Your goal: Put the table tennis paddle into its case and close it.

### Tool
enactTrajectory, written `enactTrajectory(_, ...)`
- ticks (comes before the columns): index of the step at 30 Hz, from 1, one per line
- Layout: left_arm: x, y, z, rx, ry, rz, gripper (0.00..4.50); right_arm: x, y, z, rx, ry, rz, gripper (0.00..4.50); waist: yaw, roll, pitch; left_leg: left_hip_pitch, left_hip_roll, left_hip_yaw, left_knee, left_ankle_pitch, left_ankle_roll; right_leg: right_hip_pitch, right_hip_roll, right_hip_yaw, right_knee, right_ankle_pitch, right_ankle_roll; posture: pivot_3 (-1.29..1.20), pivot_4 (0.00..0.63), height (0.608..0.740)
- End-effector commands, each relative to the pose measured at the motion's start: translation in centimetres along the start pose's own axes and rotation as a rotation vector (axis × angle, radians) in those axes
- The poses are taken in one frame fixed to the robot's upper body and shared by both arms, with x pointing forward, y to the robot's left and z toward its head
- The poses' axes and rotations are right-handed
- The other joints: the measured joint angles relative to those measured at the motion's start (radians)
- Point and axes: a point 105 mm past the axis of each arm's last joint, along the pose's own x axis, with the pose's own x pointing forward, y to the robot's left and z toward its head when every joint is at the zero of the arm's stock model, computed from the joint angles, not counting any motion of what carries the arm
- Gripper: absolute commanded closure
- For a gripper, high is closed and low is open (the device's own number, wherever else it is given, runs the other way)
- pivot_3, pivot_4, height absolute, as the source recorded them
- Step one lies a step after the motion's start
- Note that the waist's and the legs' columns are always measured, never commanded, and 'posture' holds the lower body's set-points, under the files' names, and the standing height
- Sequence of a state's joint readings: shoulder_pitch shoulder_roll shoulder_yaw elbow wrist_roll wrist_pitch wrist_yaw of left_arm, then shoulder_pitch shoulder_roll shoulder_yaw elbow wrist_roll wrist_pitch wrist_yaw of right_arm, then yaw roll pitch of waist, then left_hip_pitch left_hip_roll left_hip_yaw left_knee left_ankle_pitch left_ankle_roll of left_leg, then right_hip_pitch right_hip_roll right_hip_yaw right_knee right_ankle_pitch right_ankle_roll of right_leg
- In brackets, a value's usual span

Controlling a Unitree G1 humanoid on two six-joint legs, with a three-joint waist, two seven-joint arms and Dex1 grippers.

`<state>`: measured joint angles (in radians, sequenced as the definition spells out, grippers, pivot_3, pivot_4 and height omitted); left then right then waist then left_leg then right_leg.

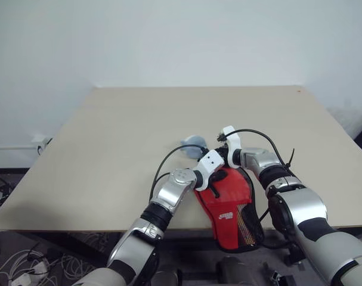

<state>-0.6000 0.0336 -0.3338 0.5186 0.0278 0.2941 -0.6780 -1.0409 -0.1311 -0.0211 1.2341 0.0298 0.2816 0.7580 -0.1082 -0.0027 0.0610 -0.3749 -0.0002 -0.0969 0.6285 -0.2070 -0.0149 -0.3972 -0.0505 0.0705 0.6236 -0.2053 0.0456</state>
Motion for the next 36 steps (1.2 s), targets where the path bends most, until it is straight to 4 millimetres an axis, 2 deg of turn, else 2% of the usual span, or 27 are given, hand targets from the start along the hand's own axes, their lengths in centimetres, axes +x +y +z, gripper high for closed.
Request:
enactTrajectory(1,-0.1,-0.5,-3.9,-0.064,0.136,0.002,4.5,-0.1,0.2,1.5,0.004,-0.049,0.006,3.3,0.0,0.0,0.0,0.0,0.0,0.0,0.0,0.0,0.0,0.0,0.0,0.0,0.0,0.0,0.0,0.0,0.0,0.74)
enactTrajectory(5,-0.1,-0.5,-3.9,-0.064,0.137,-0.001,4.5,-0.2,0.0,1.8,0.041,-0.072,0.004,4.38,0.0,0.0,0.0,0.0,0.0,0.0,0.0,0.0,0.0,0.0,0.0,0.0,0.0,0.0,0.0,0.0,0.0,0.74)
enactTrajectory(6,-0.1,-0.5,-4.0,-0.064,0.137,-0.001,4.5,-0.2,0.0,1.8,0.046,-0.075,0.002,4.44,0.0,0.0,0.0,0.0,0.0,0.0,0.0,0.0,0.0,0.0,0.0,0.0,0.0,0.0,0.0,0.0,0.0,0.74)
enactTrajectory(19,0.0,-0.5,-3.9,-0.064,0.139,-0.001,4.5,-1.1,-2.2,2.5,0.076,-0.111,-0.147,4.44,0.0,0.0,0.0,0.0,0.0,0.0,0.0,0.0,0.0,0.0,0.0,0.0,0.0,0.0,0.0,0.0,0.0,0.74)
enactTrajectory(31,0.2,-0.6,-3.9,-0.063,0.139,-0.006,4.5,-3.0,-4.5,3.4,0.085,-0.153,-0.233,4.44,0.003,0.0,0.0,0.0,-0.001,0.0,0.001,0.0,0.0,0.001,0.0,0.0,0.0,0.0,0.0,0.0,0.0,0.74)
enactTrajectory(36,0.2,-0.6,-3.8,-0.062,0.138,-0.008,4.5,-4.1,-5.8,3.0,0.084,-0.15,-0.281,4.44,0.006,0.0,0.0,0.0,-0.001,0.0,0.001,0.0,0.0,0.001,0.0,0.001,0.0,0.0,0.0,0.0,0.0,0.74)
